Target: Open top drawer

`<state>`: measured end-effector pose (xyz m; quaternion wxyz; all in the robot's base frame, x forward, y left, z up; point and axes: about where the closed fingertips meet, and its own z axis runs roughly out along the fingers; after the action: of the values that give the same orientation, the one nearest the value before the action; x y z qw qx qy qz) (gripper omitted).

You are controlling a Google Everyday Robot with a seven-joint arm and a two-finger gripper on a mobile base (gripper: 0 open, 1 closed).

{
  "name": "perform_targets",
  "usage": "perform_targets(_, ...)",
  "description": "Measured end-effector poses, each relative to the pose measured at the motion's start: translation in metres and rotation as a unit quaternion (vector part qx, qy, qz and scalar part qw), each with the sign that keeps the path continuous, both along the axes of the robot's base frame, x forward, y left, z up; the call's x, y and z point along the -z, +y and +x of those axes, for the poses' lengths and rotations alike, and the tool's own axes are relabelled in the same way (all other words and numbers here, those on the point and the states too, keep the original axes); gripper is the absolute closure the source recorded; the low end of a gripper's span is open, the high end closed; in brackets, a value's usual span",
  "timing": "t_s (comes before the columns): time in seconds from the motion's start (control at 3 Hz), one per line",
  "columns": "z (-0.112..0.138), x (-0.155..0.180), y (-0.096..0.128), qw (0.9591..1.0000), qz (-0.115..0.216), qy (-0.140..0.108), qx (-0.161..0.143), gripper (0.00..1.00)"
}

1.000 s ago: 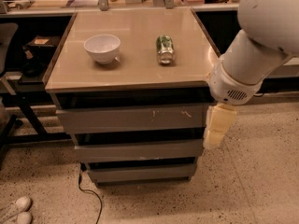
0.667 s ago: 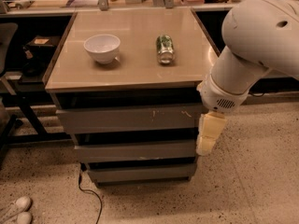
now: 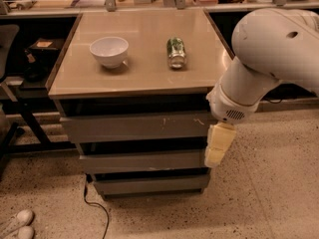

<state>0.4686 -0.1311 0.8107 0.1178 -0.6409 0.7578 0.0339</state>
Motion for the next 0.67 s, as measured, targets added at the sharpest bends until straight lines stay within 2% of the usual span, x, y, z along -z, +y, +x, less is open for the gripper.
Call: perform_targets(0.67,0.029,0.063,0.031,0.9997,0.013,0.019,0.012,0.0)
